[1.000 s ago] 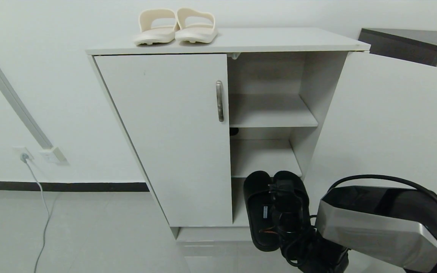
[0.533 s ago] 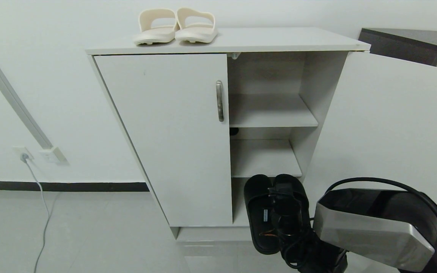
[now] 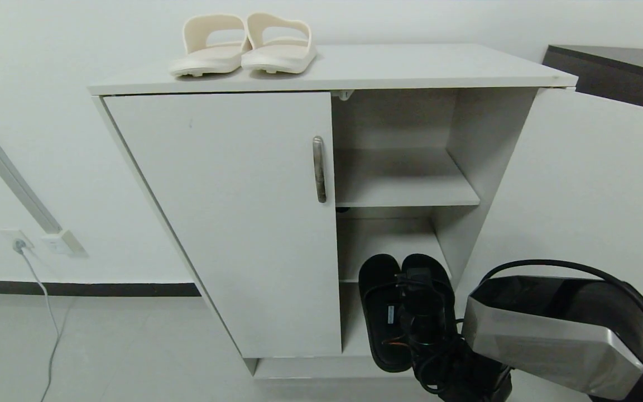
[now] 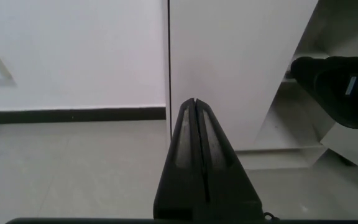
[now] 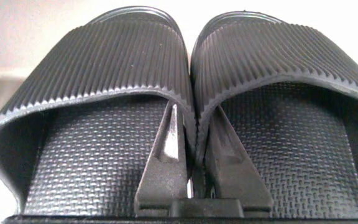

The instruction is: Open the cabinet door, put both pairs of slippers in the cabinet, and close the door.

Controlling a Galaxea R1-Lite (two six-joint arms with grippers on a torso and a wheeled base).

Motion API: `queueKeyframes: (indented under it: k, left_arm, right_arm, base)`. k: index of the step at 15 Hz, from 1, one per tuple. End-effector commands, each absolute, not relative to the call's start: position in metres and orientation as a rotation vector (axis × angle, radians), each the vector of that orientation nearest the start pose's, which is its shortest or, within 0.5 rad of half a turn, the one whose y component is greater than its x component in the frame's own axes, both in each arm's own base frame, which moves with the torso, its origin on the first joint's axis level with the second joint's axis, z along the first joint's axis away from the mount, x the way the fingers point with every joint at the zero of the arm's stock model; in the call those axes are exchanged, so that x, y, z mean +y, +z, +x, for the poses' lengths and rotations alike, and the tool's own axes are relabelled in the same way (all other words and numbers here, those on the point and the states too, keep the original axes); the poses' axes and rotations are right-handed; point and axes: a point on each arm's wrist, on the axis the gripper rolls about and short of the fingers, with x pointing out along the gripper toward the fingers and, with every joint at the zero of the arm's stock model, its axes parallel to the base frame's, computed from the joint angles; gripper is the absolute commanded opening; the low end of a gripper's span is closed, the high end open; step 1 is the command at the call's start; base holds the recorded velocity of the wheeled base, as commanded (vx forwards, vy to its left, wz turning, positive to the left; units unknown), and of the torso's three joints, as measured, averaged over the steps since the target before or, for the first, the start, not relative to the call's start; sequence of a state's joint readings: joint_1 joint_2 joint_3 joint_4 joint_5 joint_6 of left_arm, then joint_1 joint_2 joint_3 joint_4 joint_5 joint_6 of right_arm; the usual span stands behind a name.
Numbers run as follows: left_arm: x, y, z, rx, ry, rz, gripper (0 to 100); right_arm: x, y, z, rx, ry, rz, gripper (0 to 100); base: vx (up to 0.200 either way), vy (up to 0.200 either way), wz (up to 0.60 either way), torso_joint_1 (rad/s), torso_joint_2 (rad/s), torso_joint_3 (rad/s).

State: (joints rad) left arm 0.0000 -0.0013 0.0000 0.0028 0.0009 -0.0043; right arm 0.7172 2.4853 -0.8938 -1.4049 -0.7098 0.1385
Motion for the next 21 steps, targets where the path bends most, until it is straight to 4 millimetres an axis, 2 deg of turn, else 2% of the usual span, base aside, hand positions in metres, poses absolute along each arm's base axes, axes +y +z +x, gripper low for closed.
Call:
queueKeyframes:
  k: [1, 5, 10, 15, 21]
  left_arm:
    - [0.0, 0.075, -0.023, 0.003, 0.002, -0.005, 0]
    - [0.0, 0.075, -0.023, 0.003, 0.002, -0.006, 0]
    - [0.0, 0.075, -0.023, 0.003, 0.005, -0.005, 0]
    - [0.0, 0.075, -0.023, 0.003, 0.005, 0.0, 0]
    - [0.0, 0.075, -0.023, 0.003, 0.005, -0.002, 0]
  right_arm:
    - [0.255, -0.006, 0.315, 0.131, -0.001, 0.024, 0]
    - [0.255, -0.003, 0.315, 0.117, -0.002, 0.037, 0]
    - [0.259, 0.004, 0.333, 0.111, 0.035, 0.052, 0]
    - [0.256, 0.003, 0.367, 0.135, 0.001, 0.044, 0]
    - [0.264, 0.0, 0.411, 0.111, -0.037, 0.065, 0]
  base:
    - [0.2, 0.0, 0.0, 0.007, 0.0, 0.007]
    - [0.0, 0.0, 0.0, 0.0, 0.0, 0.0]
    - [0.0, 0.0, 0.0, 0.0, 0.0, 0.0]
    - [0.0, 0.0, 0.0, 0.0, 0.0, 0.0]
    - [0.0, 0.0, 0.0, 0.0, 0.0, 0.0]
